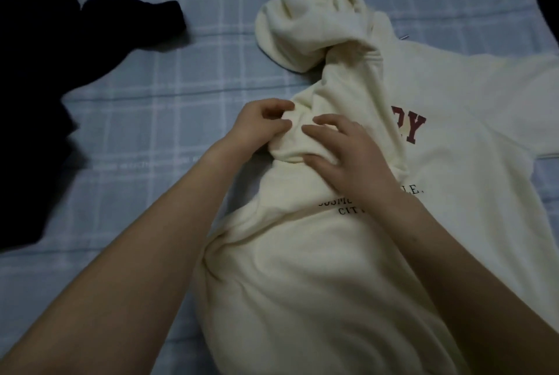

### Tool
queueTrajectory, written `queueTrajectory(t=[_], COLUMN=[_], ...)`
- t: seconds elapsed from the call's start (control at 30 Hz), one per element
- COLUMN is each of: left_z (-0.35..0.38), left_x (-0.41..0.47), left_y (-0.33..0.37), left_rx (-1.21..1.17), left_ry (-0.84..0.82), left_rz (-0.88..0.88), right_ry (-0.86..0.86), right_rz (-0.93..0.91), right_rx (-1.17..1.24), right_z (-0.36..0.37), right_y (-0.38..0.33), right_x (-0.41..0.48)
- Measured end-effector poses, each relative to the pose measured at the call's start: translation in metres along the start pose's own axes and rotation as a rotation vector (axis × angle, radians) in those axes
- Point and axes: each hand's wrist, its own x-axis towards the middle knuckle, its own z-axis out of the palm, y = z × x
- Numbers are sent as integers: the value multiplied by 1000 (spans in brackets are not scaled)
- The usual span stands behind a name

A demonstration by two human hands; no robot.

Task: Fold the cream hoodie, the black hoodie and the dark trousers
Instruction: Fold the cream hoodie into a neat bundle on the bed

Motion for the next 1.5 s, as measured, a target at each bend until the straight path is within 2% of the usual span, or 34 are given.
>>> queueTrajectory(t=[0.1,0.27,0.37,0.47,0.53,0.6,0.67,0.73,0.8,0.87,0.93,1.07,1.13,1.2,1.27,1.3,1.37,1.43,1.5], left_z=[-5,-18,-43,-82,-114,-146,-175,-196,-209,-211,-210,-223,-233,-246,-266,-279,-301,-312,-314], left_x=[-11,-33,-49,-74,-98,-125,-142,-140,-121,-101,-90,-86,-95,-106,-113,-114,-120,-128,-134], left_y=[-4,9,27,49,58,61,58,41,5,-41,-79,-101,-95,-83,-74,-75,-81,-91,-100], left_rx=[-246,-495,-670,-758,-691,-505,-233,-71,8,100,201,256,266,358,668,826,943,839,731], left_ry=[5,89,161,303,452,636,829,908,871,741,609,461,417,426,471,531,644,699,684], left_rz=[-32,55,95,257,417,547,600,588,432,200,69,144,214,380,506,501,304,93,73], right_ry=[78,168,128,30,-46,-112,-158,-198,-223,-270,-315,-260,-134,67,184,193,171,144,108], right_rz=[-28,-25,35,-11,-71,-134,-183,-199,-166,-81,-3,13,-72,-206,-291,-317,-329,-291,-230], right_rx=[56,193,337,436,475,509,533,421,212,33,-70,-160,-230,-281,-267,-241,-151,-57,-45], right_z=[-7,-29,-40,-45,-46,-45,-39,-20,15,53,82,102,104,106,114,121,140,157,170], right_y=[-2,-21,-40,-74,-105,-136,-160,-172,-169,-158,-144,-131,-132,-140,-158,-168,-187,-201,-208], right_x=[-2,2,7,16,27,42,62,84,105,120,124,118,113,103,91,85,75,74,83])
